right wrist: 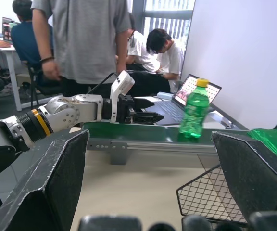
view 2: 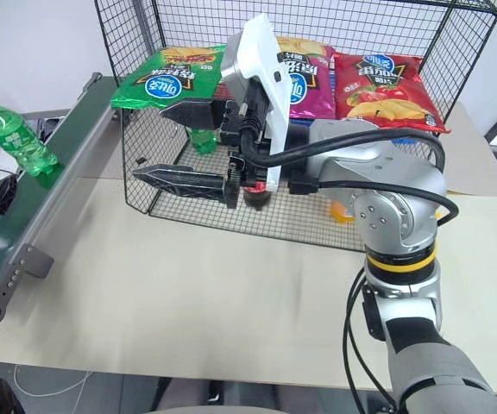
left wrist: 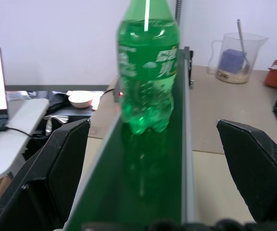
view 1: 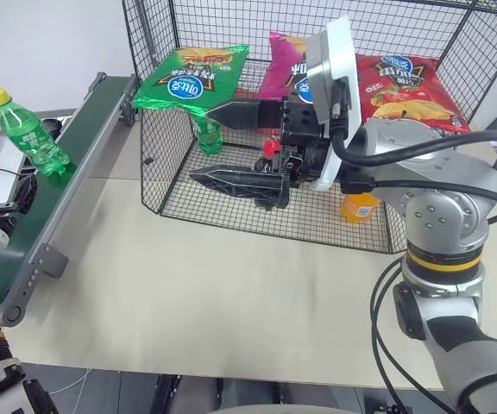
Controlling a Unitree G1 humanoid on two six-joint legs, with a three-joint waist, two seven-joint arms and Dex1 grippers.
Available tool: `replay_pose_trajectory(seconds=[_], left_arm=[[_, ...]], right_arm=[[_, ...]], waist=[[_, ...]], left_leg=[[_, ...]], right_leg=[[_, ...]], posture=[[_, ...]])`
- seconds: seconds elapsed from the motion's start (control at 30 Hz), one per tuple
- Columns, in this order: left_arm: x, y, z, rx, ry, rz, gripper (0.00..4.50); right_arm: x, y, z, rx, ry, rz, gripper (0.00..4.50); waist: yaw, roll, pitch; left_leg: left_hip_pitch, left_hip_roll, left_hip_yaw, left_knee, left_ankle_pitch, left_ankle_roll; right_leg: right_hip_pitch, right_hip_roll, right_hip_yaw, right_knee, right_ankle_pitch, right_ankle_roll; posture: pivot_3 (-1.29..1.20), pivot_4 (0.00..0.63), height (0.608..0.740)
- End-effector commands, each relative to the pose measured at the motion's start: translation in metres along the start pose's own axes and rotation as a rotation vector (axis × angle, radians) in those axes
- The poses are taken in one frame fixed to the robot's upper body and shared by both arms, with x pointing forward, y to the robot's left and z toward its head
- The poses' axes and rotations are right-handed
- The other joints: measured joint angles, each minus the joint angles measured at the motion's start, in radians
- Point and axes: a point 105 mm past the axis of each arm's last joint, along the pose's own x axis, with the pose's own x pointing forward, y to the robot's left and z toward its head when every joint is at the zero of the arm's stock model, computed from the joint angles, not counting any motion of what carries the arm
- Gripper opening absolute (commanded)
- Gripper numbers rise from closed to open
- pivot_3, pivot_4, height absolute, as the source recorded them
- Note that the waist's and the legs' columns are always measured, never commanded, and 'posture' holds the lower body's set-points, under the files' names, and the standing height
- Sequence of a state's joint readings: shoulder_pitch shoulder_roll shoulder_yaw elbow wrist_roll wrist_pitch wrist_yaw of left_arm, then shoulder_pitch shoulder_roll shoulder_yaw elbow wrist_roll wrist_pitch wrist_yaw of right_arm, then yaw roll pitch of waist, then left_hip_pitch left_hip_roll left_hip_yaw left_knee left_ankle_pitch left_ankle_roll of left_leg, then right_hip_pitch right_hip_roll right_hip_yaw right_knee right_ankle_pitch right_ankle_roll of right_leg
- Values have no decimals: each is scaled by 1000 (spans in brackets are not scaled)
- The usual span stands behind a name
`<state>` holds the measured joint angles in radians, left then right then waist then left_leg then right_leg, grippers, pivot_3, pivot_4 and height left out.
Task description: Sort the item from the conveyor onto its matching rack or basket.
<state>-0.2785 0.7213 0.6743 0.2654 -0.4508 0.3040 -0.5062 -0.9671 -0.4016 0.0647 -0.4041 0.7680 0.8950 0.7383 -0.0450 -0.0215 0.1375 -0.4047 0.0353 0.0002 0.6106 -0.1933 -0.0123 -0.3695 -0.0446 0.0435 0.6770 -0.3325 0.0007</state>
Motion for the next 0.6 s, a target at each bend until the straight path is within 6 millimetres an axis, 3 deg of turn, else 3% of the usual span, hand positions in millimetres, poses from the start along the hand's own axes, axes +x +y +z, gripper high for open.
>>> replay_pose_trajectory(seconds=[0.03,0.5,0.6], left_arm=[[3,4,19,54,-49,4,4485],[8,25,29,59,-89,73,4485],[4,29,31,34,-108,84,3590]], right_arm=[[-4,3,13,-57,-34,-9,4500],[-6,5,13,-54,-30,-28,4500],[-7,5,13,-53,-30,-33,4500]], waist=[[0,0,0],[0,0,0],[1,0,0]], left_leg=[[0,0,0,0,0,0],[0,0,0,0,0,0],[0,0,0,0,0,0]], right_leg=[[0,0,0,0,0,0],[0,0,-1,0,0,0],[-1,0,-1,0,0,0]], posture=[[0,150,740],[0,150,740],[0,150,740]])
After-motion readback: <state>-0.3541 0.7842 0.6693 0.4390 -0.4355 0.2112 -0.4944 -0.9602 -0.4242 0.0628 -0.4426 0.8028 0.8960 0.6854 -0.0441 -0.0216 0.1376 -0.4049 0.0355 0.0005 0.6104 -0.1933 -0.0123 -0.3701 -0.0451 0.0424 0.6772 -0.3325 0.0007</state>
